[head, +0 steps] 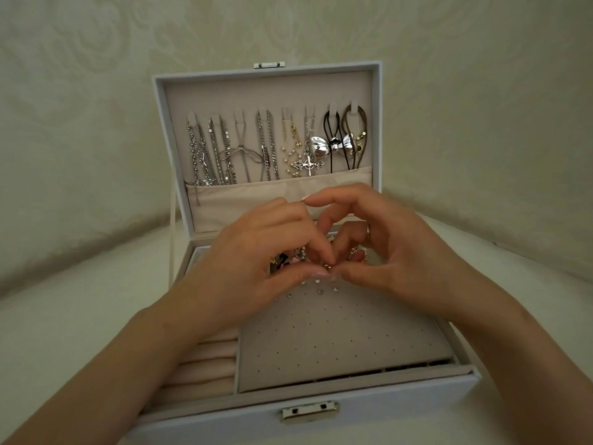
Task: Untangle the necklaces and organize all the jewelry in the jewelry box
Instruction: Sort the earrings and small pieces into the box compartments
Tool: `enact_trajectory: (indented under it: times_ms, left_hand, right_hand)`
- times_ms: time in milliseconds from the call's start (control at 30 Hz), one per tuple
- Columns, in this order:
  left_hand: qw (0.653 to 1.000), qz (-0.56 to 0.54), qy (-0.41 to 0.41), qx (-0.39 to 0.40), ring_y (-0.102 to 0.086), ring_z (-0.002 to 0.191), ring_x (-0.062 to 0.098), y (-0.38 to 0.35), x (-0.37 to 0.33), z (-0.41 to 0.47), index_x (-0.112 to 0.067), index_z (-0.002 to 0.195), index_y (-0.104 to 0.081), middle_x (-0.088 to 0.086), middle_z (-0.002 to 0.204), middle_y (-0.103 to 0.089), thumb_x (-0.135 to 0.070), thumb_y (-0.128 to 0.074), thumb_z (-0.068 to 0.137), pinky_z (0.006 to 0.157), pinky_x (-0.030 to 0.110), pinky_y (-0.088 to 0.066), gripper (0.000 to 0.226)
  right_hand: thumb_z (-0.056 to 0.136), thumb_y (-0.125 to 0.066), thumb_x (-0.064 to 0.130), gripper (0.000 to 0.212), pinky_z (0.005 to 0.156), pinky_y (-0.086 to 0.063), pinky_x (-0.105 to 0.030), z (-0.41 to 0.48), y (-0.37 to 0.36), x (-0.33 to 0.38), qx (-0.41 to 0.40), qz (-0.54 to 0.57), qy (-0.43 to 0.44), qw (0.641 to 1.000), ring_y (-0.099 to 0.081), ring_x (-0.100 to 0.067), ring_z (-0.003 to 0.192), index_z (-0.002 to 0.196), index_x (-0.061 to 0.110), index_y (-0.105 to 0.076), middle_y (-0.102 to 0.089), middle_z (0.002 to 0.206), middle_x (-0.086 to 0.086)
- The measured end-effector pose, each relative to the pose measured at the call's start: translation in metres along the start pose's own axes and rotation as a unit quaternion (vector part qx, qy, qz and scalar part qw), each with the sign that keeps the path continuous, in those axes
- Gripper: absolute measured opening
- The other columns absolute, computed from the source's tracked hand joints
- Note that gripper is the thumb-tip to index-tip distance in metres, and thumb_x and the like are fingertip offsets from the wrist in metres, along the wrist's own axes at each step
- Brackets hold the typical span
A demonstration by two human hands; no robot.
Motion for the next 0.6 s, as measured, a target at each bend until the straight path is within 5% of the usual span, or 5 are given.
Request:
enact_trajectory:
  times_ms: [133, 233, 367, 600]
  left_hand:
    - [1.0, 0.006, 0.005, 0.001, -0.054, 0.079, 0.011, 0.001, -0.002, 0.001, -0.018, 0.081, -0.07, -0.012, 0.081, -0.057, -0.032, -0.066, 0.08, 0.07, 0.036, -0.045, 0.015]
    - [0.999, -0.003, 0.041, -0.018, -0.053, 0.073, 0.01, 0.006, -0.002, -0.001, -0.017, 0.078, -0.07, -0.01, 0.076, -0.059, -0.035, -0.065, 0.078, 0.067, 0.031, -0.044, 0.019]
    - [0.993, -0.006, 0.114, -0.012, -0.052, 0.074, 0.006, 0.009, 0.005, -0.008, -0.026, 0.074, -0.07, -0.013, 0.073, -0.061, -0.048, -0.061, 0.072, 0.069, 0.032, -0.044, 0.024]
    - [0.989, -0.015, 0.139, 0.042, -0.053, 0.077, 0.006, 0.006, 0.008, -0.01, -0.032, 0.085, -0.067, -0.015, 0.077, -0.063, -0.053, -0.06, 0.067, 0.071, 0.029, -0.043, 0.028]
  right_hand:
    - [0.069, -0.068, 0.001, 0.062, 0.072, -0.055, -0.045, 0.0, -0.001, 0.001, 0.006, 0.005, 0.002, 1.0, -0.068, -0.019, 0.08, 0.122, 0.028, -0.051, -0.059, 0.098, 0.003]
    - [0.072, -0.07, 0.002, 0.052, 0.074, -0.055, -0.032, 0.0, 0.003, 0.0, -0.031, -0.021, 0.012, 0.999, -0.067, -0.016, 0.082, 0.115, 0.027, -0.056, -0.063, 0.093, 0.007]
    - [0.079, -0.069, -0.003, 0.039, 0.068, -0.057, -0.034, 0.001, 0.01, -0.004, -0.112, -0.074, 0.002, 0.991, -0.064, -0.011, 0.075, 0.101, 0.028, -0.064, -0.065, 0.086, 0.01]
    - [0.081, -0.069, 0.002, 0.023, 0.068, -0.053, -0.024, 0.001, 0.006, -0.005, -0.09, -0.134, 0.016, 0.987, -0.062, -0.011, 0.073, 0.092, 0.023, -0.07, -0.065, 0.082, 0.009]
Point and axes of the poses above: each hand's wrist, its own z-axis towards the middle knuckle, its own y-axis out of the back of the hand, x = y × z, the point moved 2 cm from there along z, towards the middle knuckle
